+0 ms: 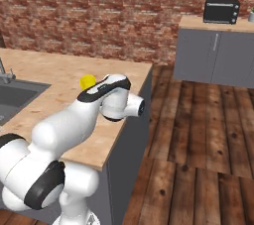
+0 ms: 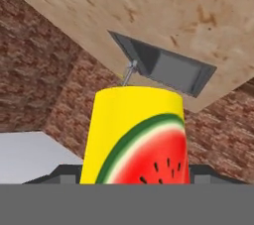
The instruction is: Move the cup from next to the sink to the open cabinet. Then, move the bowl with the broccoli to the fridge to clear the area for faucet cleaning.
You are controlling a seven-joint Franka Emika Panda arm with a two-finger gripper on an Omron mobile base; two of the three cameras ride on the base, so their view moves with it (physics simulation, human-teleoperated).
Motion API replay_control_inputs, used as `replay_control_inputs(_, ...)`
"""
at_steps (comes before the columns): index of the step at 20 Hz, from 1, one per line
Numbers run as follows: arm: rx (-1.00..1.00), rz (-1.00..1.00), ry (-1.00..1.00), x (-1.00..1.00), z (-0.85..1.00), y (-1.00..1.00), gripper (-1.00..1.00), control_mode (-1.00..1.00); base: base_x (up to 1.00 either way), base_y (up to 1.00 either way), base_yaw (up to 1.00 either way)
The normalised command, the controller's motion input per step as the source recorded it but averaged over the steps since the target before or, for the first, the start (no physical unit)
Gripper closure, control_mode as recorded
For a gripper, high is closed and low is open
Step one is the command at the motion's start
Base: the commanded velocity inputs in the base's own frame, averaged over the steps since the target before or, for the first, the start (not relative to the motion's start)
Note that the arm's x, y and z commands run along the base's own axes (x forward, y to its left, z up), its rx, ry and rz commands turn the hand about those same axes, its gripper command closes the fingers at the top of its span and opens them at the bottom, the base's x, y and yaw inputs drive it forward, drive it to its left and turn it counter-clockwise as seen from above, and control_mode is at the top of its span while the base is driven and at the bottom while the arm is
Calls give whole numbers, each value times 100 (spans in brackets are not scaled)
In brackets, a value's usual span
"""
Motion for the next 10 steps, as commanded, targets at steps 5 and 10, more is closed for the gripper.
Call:
replay_control_inputs(5,0,0,0,0,0,0,100,100,-58,25,44)
replay_control_inputs(10,0,0,0,0,0,0,100,100,-22,8,80)
